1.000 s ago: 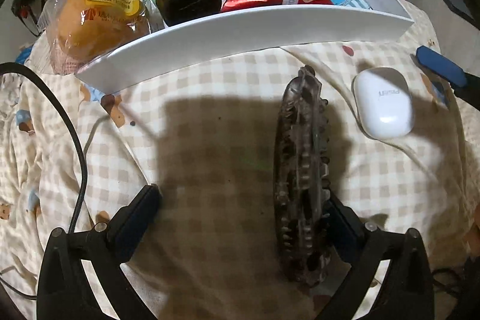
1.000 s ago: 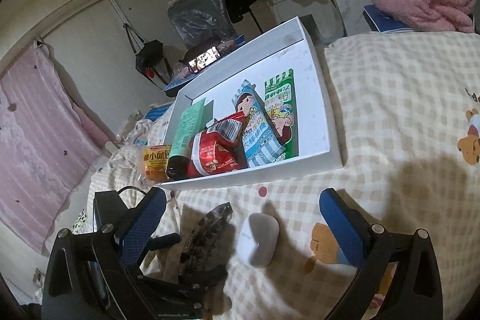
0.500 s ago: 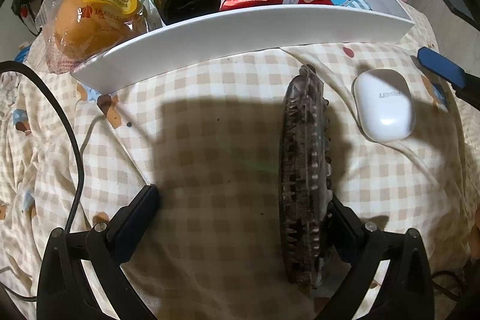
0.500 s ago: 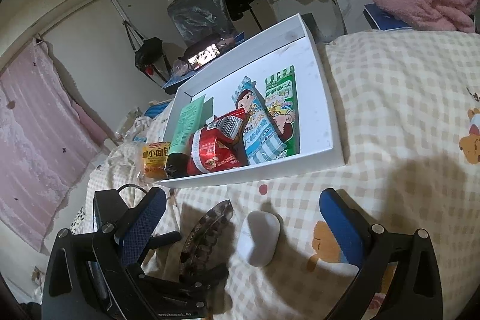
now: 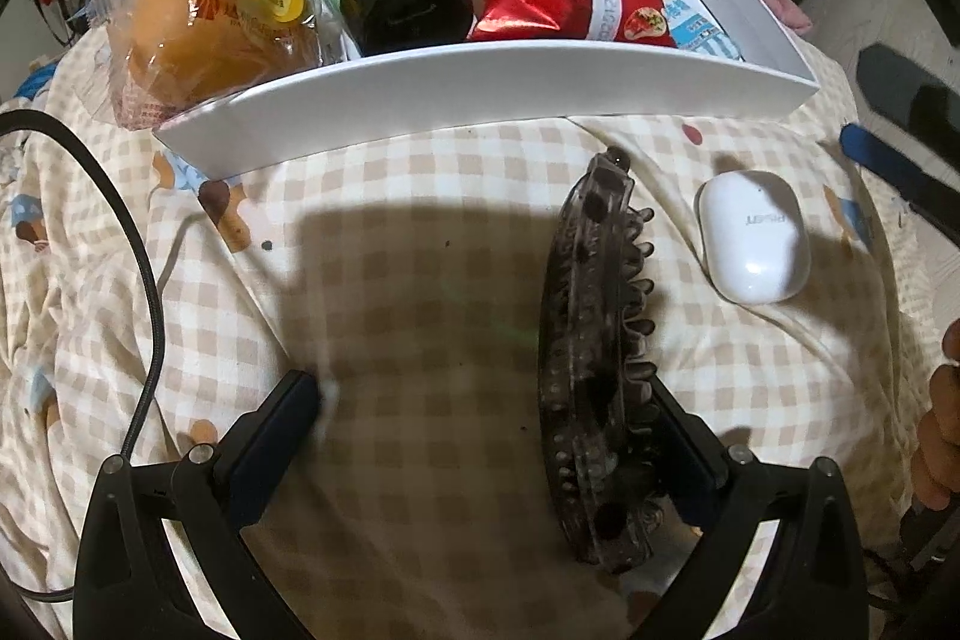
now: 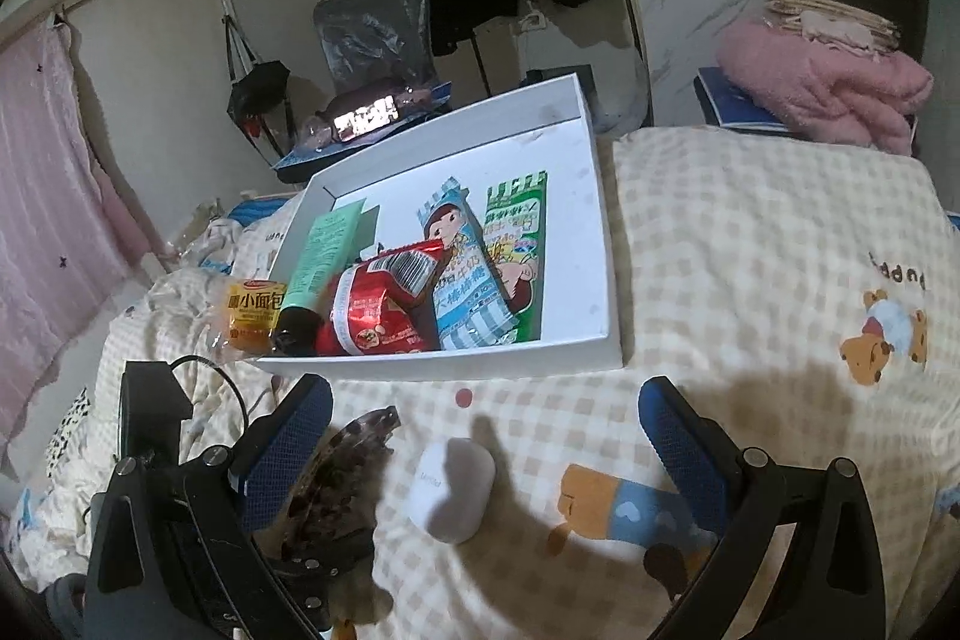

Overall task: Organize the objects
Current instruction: 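Grasp the dark hair claw clip with the left gripper and lift it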

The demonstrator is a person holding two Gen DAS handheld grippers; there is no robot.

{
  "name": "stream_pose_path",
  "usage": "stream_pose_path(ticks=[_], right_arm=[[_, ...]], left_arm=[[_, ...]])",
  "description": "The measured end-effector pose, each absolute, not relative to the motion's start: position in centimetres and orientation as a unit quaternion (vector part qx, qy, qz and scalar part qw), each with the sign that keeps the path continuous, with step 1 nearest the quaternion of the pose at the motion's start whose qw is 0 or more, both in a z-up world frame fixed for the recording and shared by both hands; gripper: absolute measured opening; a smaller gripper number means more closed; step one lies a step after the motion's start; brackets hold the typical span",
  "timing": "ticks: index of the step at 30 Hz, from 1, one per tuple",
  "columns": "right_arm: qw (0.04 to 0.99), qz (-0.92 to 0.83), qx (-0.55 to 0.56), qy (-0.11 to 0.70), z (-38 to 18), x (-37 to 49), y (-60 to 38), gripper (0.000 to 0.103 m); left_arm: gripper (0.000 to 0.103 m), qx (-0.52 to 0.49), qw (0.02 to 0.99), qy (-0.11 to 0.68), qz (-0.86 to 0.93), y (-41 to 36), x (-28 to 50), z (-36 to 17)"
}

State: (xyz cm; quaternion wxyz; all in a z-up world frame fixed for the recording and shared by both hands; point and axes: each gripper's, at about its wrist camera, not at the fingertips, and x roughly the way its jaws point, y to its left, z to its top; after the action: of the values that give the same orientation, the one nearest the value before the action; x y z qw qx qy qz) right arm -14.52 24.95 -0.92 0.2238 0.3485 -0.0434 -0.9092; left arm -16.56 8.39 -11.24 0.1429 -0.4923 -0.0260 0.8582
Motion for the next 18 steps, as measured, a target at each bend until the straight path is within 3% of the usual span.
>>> stream_pose_path(ticks=[9,11,18], right_arm=[[0.244,-0.913,0.324,-0.041,-0.7,-13.9,24.4,0.103],[0.256,-0.908,0.327,-0.055,-0.7,-14.0,24.6,0.103],[0.275,-0.898,0.333,-0.08,-0.2,-14.2,25.4,0.103]], left_arm=[[0.102,-0.483,0.147,-0.047,0.862,8.1,-17.1,-10.7],[0.098,-0.475,0.132,-0.042,0.869,8.0,-17.0,-9.8],[0.094,-0.383,0.166,-0.045,0.908,9.0,-15.9,-6.0]])
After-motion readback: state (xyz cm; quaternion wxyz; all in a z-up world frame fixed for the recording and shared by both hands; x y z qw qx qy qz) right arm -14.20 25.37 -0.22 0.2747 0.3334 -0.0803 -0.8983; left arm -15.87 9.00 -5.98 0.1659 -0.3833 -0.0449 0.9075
